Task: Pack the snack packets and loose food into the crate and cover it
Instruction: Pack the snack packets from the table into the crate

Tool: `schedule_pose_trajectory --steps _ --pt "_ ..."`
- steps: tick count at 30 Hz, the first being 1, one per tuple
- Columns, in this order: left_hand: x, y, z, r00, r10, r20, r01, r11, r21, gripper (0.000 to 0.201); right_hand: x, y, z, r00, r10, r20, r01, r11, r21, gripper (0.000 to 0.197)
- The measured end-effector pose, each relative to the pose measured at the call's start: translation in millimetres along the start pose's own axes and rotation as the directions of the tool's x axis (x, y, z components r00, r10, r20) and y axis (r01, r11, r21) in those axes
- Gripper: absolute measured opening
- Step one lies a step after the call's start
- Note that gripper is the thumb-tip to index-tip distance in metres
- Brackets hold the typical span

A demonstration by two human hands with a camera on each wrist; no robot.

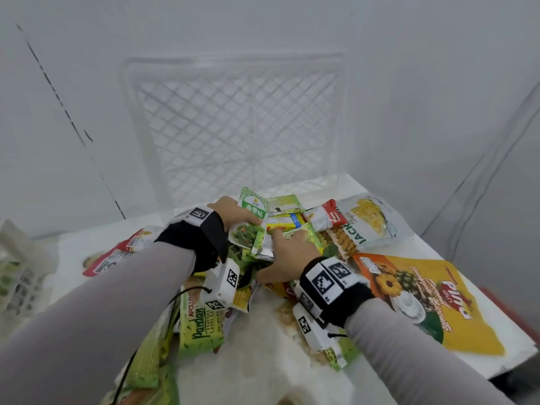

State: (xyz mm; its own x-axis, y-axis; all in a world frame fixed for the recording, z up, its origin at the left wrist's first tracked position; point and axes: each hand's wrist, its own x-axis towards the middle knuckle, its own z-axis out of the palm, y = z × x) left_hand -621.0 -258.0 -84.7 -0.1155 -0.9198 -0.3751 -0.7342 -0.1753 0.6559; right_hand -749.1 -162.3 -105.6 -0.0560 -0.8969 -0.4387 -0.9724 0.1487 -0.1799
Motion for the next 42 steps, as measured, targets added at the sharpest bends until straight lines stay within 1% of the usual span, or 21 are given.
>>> schedule_pose_trajectory --steps 2,4,5,6,8,10,13,15,17,19,22,24,27,29,30,32,34,36,38,40,42 --pt "1 -1 -2 0.996 0.041 0.08 -0.033 0.995 -0.091 0.036 -2 -2 -2 0.999 -0.03 -0.035 0.031 0.999 0.029 0.084" --pt "-2 -1 -5 0.992 0.066 0.11 -0.054 0.993 -0.108 0.044 -4 -2 -6 0.996 -0.06 -0.072 0.065 0.995 0.077 0.074" --pt "-2 0 -6 0.991 0.073 0.109 -0.062 0.993 -0.1 0.045 -5 -3 -7 0.994 -0.067 -0.085 0.075 0.993 0.095 0.072" --pt "-2 0 -7 0.992 0.084 0.091 -0.074 0.992 -0.106 0.041 -6 -5 -7 0.993 -0.064 -0.095 0.073 0.993 0.094 0.071" --pt "-1 1 -9 0.995 0.079 0.056 -0.071 0.988 -0.137 0.027 -10 -13 -2 0.992 -0.048 -0.113 0.053 0.998 0.038 0.073" --pt "0 1 -9 0.997 0.064 0.043 -0.055 0.983 -0.173 0.036 -14 -21 3 0.988 -0.052 -0.146 0.05 0.999 -0.013 0.072" --pt "4 -2 -9 0.998 0.053 0.026 -0.045 0.97 -0.237 0.042 -17 -23 1 0.98 -0.102 -0.171 0.103 0.995 -0.001 0.072" --pt "4 -5 -8 0.999 0.009 0.052 0.006 0.958 -0.288 0.057 -19 -19 -3 0.976 -0.151 -0.155 0.159 0.986 0.041 0.073" --pt "3 -6 -6 0.994 -0.033 0.105 0.069 0.927 -0.368 0.06 -21 -15 -5 0.969 -0.184 -0.164 0.2 0.976 0.086 0.075" --pt "1 -5 -5 0.983 -0.043 0.18 0.119 0.891 -0.437 0.049 -25 -12 -5 0.96 -0.202 -0.195 0.232 0.962 0.144 0.07" --pt "-1 -4 -2 0.969 -0.024 0.245 0.143 0.863 -0.484 0.026 -28 -7 -6 0.949 -0.202 -0.243 0.263 0.931 0.253 0.052" --pt "-4 -1 1 0.967 0.003 0.255 0.126 0.864 -0.487 0.021 -30 -4 -7 0.944 -0.178 -0.279 0.266 0.911 0.317 0.044" --pt "-6 0 5 0.965 0.034 0.259 0.101 0.864 -0.493 0.024 -33 -4 0 0.942 -0.112 -0.315 0.228 0.905 0.358 0.049" --pt "-7 -1 6 0.972 0.025 0.232 0.089 0.878 -0.47 0.028 -34 -9 8 0.943 -0.076 -0.323 0.188 0.925 0.331 0.058" --pt "-6 -2 6 0.979 0.035 0.203 0.061 0.891 -0.451 0.027 -34 -12 11 0.944 -0.062 -0.323 0.165 0.939 0.303 0.063" --pt "-6 -6 4 0.986 0.082 0.148 -0.013 0.91 -0.414 0.025 -35 -19 17 0.952 -0.037 -0.304 0.114 0.965 0.237 0.073" --pt "-8 -11 1 0.984 0.124 0.127 -0.067 0.922 -0.381 0.023 -35 -22 21 0.963 -0.028 -0.266 0.08 0.979 0.187 0.086" --pt "-10 -16 -2 0.983 0.156 0.1 -0.113 0.931 -0.347 0.023 -35 -24 22 0.967 -0.024 -0.252 0.065 0.986 0.156 0.092" --pt "-11 -21 -4 0.983 0.179 0.041 -0.153 0.921 -0.358 0.021 -34 -24 19 0.963 -0.036 -0.267 0.083 0.983 0.165 0.085" --pt "-15 -22 -6 0.981 0.192 -0.033 -0.191 0.915 -0.357 0.016 -32 -20 12 0.959 -0.058 -0.276 0.12 0.97 0.212 0.074" --pt "-21 -24 -13 0.974 0.208 -0.089 -0.226 0.917 -0.328 0.021 -33 -16 4 0.95 -0.066 -0.304 0.158 0.944 0.289 0.062"
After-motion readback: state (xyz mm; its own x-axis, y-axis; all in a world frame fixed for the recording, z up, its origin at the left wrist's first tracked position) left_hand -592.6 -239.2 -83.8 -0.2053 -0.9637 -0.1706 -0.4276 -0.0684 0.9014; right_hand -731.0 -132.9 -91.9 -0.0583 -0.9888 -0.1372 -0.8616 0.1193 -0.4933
